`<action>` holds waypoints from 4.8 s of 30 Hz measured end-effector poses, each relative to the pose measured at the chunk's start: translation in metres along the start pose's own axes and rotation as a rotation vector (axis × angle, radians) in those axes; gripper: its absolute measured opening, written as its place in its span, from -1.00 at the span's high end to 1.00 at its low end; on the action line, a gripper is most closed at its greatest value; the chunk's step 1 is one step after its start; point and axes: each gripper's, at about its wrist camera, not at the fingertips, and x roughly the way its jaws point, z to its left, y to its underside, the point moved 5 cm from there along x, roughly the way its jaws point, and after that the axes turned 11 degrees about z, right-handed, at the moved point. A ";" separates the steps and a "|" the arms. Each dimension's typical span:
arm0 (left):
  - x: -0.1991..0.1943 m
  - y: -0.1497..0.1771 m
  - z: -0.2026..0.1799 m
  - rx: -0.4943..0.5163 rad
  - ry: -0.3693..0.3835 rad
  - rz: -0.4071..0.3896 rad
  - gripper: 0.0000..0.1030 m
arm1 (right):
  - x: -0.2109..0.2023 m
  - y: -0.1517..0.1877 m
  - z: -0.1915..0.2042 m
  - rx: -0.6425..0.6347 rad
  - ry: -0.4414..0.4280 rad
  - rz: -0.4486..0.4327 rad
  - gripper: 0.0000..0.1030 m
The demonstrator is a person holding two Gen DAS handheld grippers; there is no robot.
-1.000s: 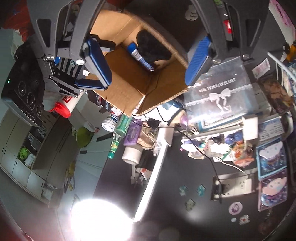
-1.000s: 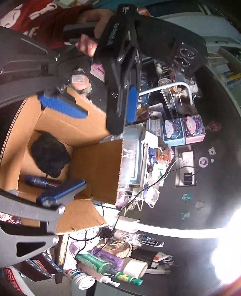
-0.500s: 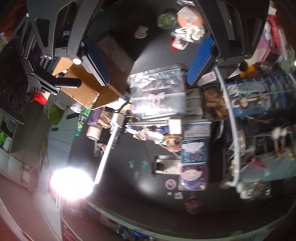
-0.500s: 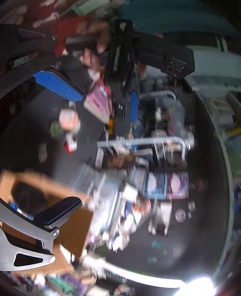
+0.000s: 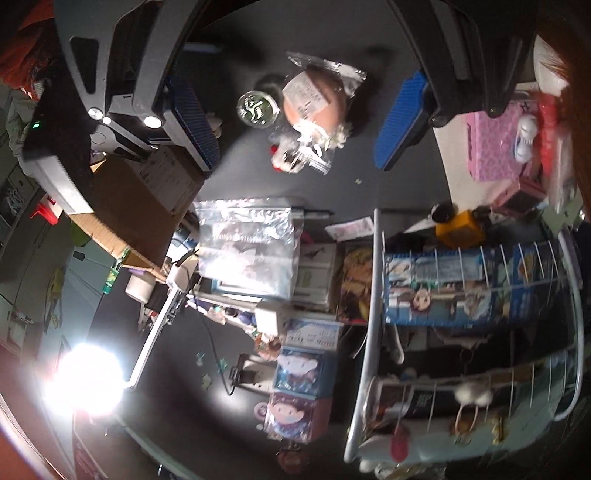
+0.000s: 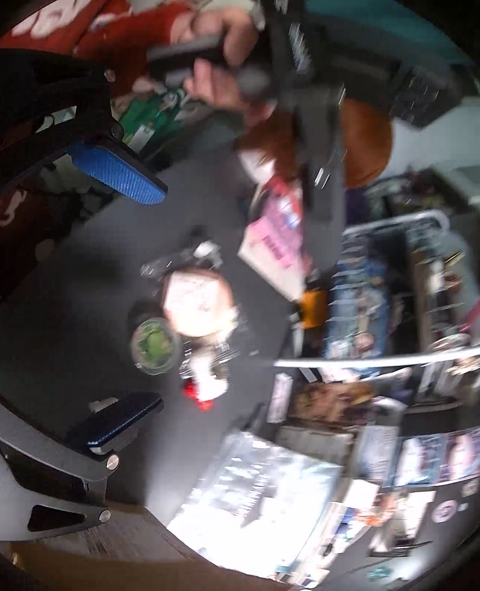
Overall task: Organize objects
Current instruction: 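Return the right gripper and grasp the green jelly cup, then place the green jelly cup into the box with the right gripper, then return the right gripper and grasp the grey plush ghost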
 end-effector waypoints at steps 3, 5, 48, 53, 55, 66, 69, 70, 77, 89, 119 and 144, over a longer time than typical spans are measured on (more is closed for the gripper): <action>0.011 0.004 0.008 -0.016 -0.005 0.020 -0.63 | 0.021 0.003 -0.010 0.003 0.058 0.042 -0.59; 0.018 0.007 0.011 -0.024 -0.003 0.035 -0.63 | 0.033 0.003 -0.017 0.009 0.066 0.069 -0.54; 0.003 -0.046 -0.117 0.211 0.398 0.191 0.03 | -0.118 -0.018 -0.010 -0.094 0.126 -0.222 0.18; 0.013 -0.073 -0.160 0.262 0.435 0.220 0.26 | -0.151 -0.010 -0.044 -0.051 0.185 -0.255 0.18; 0.021 -0.083 -0.176 0.278 0.456 0.236 0.31 | -0.163 -0.005 -0.060 -0.030 0.215 -0.261 0.18; 0.087 -0.128 -0.256 0.331 0.526 0.370 0.37 | -0.186 0.009 -0.157 0.120 0.240 -0.162 0.18; 0.102 -0.132 -0.263 0.321 0.534 0.411 0.37 | -0.182 0.010 -0.173 0.149 0.224 -0.104 0.18; 0.105 -0.132 -0.264 0.319 0.534 0.417 0.37 | -0.181 0.011 -0.175 0.151 0.223 -0.093 0.18; 0.103 -0.131 -0.260 0.339 0.463 0.382 -0.37 | -0.171 0.016 -0.183 0.179 0.253 -0.017 -0.06; 0.057 -0.132 -0.219 0.289 0.343 0.216 -0.46 | -0.178 0.021 -0.176 0.202 0.256 -0.020 -0.07; 0.026 0.013 -0.013 -0.035 0.114 0.035 -0.65 | -0.026 0.029 -0.036 0.320 0.130 -0.121 -0.07; 0.053 0.025 0.014 -0.044 0.130 0.118 -0.65 | 0.022 0.032 -0.060 0.373 0.319 -0.040 0.27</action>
